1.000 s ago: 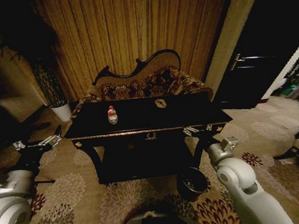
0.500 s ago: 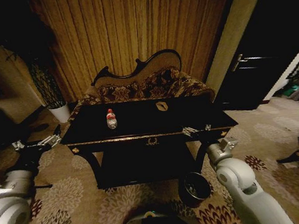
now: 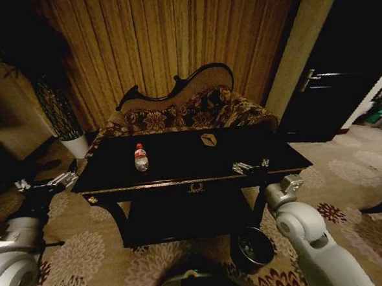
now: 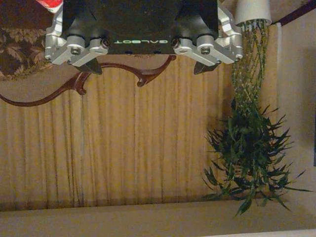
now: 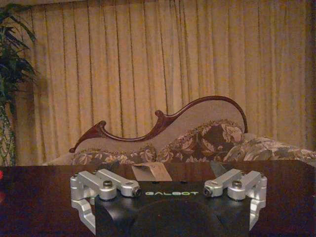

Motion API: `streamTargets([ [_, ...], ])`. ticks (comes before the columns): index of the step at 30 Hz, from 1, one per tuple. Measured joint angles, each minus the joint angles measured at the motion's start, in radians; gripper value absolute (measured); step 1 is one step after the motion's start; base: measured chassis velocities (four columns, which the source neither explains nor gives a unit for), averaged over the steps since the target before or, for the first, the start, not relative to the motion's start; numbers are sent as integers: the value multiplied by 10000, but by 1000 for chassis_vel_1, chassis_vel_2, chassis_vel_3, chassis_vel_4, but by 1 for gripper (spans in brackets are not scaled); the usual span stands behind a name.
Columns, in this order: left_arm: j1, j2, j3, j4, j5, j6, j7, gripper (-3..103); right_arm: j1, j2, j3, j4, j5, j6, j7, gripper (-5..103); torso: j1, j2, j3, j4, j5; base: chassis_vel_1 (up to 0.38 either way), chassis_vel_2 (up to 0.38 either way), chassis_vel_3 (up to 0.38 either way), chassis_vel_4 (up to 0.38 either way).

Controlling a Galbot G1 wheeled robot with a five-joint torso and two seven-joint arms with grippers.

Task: Move to the front of the table and place the trash on the table into the trash bin.

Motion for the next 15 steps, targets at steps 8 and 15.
streamTargets([
  [8, 12, -12, -9, -14, -8, -14, 5, 100, -41, 0, -4, 68, -3, 9, 2, 100, 1, -1, 1, 1, -1, -106, 115, 98, -112],
  [15, 13, -10, -29, -36, -21, -30, 5, 100, -40, -11, -3, 104, -5, 9, 16, 100, -1, -1, 0, 1, 0, -102, 105, 103, -95],
])
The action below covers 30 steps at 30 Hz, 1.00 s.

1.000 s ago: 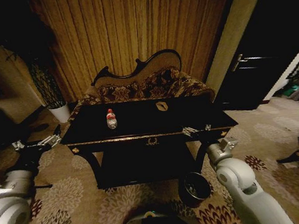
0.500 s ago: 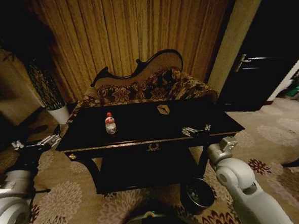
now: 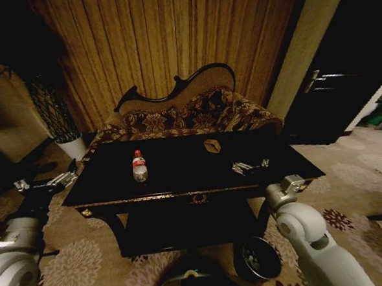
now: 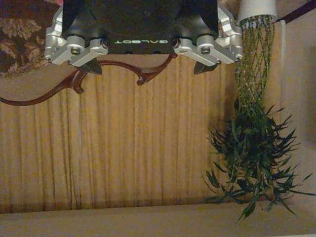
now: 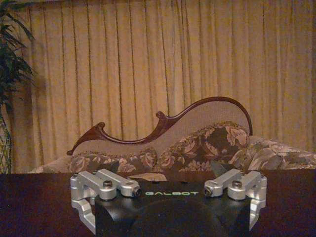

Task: Move to the front of the table and place the trash on the table into the trash bin.

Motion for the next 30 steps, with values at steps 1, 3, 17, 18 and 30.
streamTargets([
  [1, 0, 0, -2, -5, -2, -6, 0, 100, 8, -4, -2, 0, 0, 16, 6, 100, 0, 0, 0, -1, 0, -101, 83, 95, -90],
  [3, 0, -1, -3, -11, -3, -17, 0, 100, 20, -21, -19, -5, 0, 116, 10, 100, -1, 0, 0, -1, 0, -94, 83, 71, -74],
  [17, 46, -111, 28, -79, -1, -20, -19, 100, 481, -783, -308, -282, 1094, -452, 376, 100, -2, 1, -1, 0, 0, -46, 45, 41, -48],
  [18, 46, -111, 28, -79, -1, -20, -19, 100, 481, -783, -308, -282, 1094, -452, 376, 100, -2, 1, -1, 0, 0, 0, 0, 0, 0],
  [30, 106, -151, 75, -81, 40, 55, -197, 100, 2000, -1750, -1486, -1942, 1933, -719, 412, 100, -1, 1, 0, -1, 0, 0, 0, 0, 0],
])
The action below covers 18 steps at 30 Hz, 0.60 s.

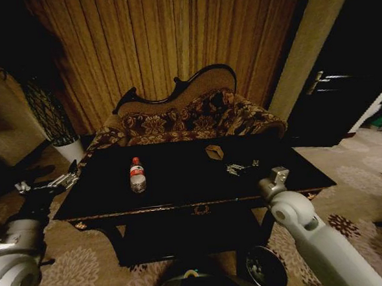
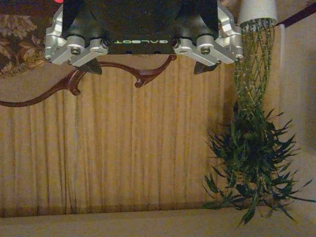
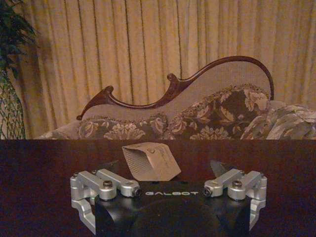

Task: Move to the front of the table and place the trash on the table into the trash bin.

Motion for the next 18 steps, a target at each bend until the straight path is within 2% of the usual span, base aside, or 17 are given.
streamTargets([
  [5, 7, 48, -82, 0, 3, 10, -64, 100, 884, -144, -534, -447, 235, -27, 5, 100, 0, -1, 0, 0, 1, 0, 0, 0, 0],
  [8, 64, 29, -103, 1, 24, 45, -117, 100, 2044, -178, -1316, -1086, 295, -118, 104, 100, 2, -1, 1, 4, 0, 0, 0, 0, 0],
  [18, 82, -67, 40, 3, 149, 79, -139, 100, 3159, 34, -2432, -1941, 208, -397, 272, 100, 2, -1, 1, 0, 1, 0, 0, 0, 0],
])
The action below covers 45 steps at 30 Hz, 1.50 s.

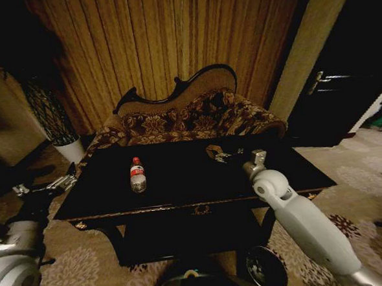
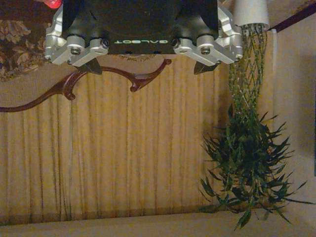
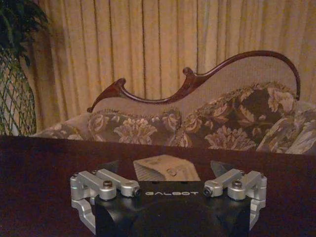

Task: Move to the front of the table and place the trash on the table into the trash bin.

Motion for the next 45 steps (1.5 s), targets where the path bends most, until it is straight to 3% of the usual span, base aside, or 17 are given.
streamTargets([
  [22, -69, 89, -108, 0, -49, 195, -52, 100, 1089, 599, -780, -1893, -943, -164, 142, 101, 0, 0, -1, 1, -1, 0, 0, 0, 0],
  [27, -75, 108, -111, 1, -52, 185, -42, 100, 1011, 591, -721, -1912, -970, -4, 220, 86, 1, -1, 0, 1, -1, 0, 0, 0, 0],
  [29, -76, 106, -114, 1, -53, 170, -27, 100, 950, 575, -649, -1895, -978, 35, 225, 75, 0, 0, -1, 0, -1, 0, 0, 0, 0],
  [30, -76, 106, -114, 1, -53, 170, -27, 100, 950, 575, -649, -1895, -978, 35, 225, 75, 0, 0, -1, 0, -1, 0, 0, 0, 0],
  [33, -76, 104, -122, 1, -53, 154, -18, 100, 892, 549, -573, -1843, -983, 68, 226, 58, 0, 0, -1, 0, 0, 0, 0, 0, 0],
  [37, -76, 104, -124, 1, -53, 149, -17, 100, 863, 541, -542, -1819, -988, 83, 226, 48, 0, 0, -1, 1, -1, 0, 0, 0, 0],
  [41, -76, 119, -134, 0, -53, 137, -13, 100, 761, 537, -453, -1769, -1009, 103, 223, 28, 1, 0, -1, 1, -1, 0, 0, 0, 0],
  [45, -74, 122, -134, 1, -53, 134, -12, 100, 698, 537, -406, -1743, -1023, 113, 220, 22, 0, 0, -1, 1, -1, 0, 0, 0, 0],
])
